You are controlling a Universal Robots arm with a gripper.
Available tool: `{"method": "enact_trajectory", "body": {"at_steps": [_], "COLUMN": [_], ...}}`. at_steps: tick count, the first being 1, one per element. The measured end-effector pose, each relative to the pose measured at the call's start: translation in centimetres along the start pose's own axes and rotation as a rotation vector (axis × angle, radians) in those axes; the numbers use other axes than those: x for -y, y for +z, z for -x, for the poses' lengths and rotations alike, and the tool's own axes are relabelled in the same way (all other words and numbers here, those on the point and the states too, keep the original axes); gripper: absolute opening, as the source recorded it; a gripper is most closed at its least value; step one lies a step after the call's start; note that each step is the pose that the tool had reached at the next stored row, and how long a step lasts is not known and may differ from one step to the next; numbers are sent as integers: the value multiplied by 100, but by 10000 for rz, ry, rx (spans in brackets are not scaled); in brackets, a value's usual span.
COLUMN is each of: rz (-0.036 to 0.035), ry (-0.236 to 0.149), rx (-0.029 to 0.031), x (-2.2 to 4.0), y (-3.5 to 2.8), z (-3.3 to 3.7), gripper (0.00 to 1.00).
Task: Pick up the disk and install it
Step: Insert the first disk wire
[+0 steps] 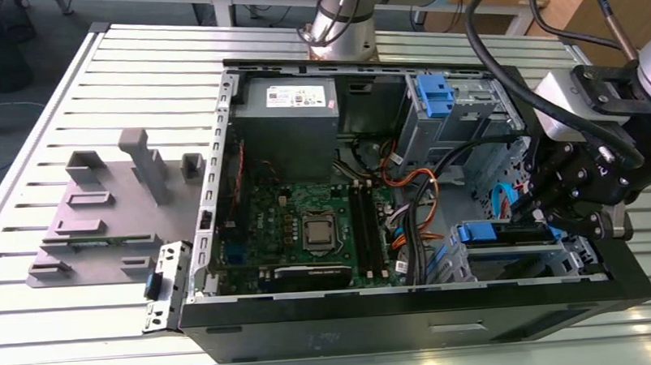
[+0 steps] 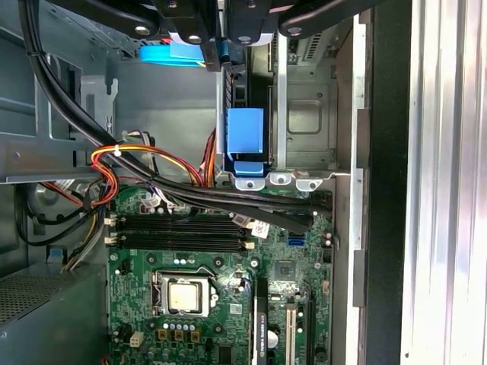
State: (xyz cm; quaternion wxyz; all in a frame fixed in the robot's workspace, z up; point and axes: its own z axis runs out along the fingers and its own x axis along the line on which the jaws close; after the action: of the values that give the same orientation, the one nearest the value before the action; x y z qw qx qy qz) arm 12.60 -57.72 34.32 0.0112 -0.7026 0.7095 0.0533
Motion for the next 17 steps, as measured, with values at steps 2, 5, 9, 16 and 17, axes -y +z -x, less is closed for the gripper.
{"method": "enact_trajectory", "body": {"at_steps": [2,5,9,16,17], "rz": [-1,0,-2,-8,-8], "ry": [0,0,21,27,27], "rx": [1,2,3,10,10], "x": [1,6,-5,-11,-12], "y": [0,86,-95,-197,-200], "z": [-9,-25,-9,1,1], "gripper": [16,16,16,16,16]}}
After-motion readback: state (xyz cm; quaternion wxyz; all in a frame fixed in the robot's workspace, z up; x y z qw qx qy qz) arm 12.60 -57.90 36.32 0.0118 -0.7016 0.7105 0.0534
